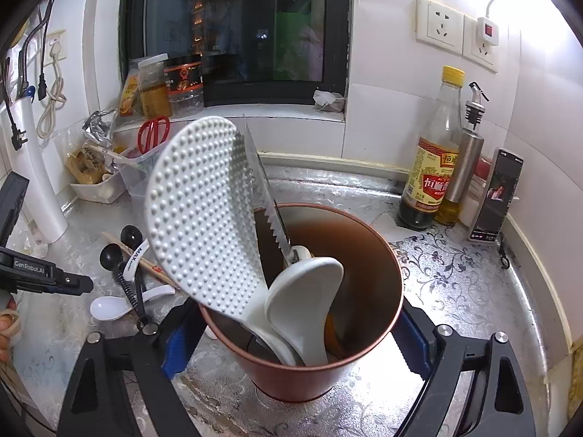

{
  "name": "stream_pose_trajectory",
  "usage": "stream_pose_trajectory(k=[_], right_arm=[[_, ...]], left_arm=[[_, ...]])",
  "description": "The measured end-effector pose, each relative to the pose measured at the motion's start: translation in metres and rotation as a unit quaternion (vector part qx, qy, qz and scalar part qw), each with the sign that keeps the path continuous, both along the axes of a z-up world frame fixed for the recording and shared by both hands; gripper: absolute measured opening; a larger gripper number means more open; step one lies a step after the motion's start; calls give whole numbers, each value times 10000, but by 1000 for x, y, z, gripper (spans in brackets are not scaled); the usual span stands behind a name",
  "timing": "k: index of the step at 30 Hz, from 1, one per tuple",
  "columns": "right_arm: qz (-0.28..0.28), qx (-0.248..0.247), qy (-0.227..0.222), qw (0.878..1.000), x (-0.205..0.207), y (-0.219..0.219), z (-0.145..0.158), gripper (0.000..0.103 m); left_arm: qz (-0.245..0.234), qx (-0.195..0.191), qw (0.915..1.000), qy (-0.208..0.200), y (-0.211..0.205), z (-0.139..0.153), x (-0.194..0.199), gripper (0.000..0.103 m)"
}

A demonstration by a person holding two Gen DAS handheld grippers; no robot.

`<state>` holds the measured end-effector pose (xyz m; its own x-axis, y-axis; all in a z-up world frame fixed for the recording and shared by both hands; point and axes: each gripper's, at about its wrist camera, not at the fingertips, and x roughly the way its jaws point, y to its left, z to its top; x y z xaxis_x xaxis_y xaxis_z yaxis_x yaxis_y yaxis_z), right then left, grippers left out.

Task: Organize utensils
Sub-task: 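Move the open left tool over the black ladle on the counter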

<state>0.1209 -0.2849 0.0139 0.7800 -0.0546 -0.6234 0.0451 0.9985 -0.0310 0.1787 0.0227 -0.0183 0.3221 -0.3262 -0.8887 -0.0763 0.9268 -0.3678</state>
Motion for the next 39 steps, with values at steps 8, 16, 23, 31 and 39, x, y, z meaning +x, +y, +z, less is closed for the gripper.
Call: stream_pose_trajectory(k=[8,16,23,31,39], right_arm=[[-18,17,48,10000,-8,0,0,91],[-42,32,72,10000,-24,-2,0,91],[-49,42,56,10000,-30,-5,0,91],[-36,54,36,10000,-31,-5,1,91],[-30,55,28,10000,-31,-5,1,91]], left_arm=[[-125,-212,9996,136,-8,-6,-5,34],[-45,-455,9988,185,-13,-12,-7,33],[117,-558,9979,299,-15,-22,-7,29],[192,-390,9988,216,-16,-27,-6,7],[869,-438,9952,104,29,-23,-6,7]])
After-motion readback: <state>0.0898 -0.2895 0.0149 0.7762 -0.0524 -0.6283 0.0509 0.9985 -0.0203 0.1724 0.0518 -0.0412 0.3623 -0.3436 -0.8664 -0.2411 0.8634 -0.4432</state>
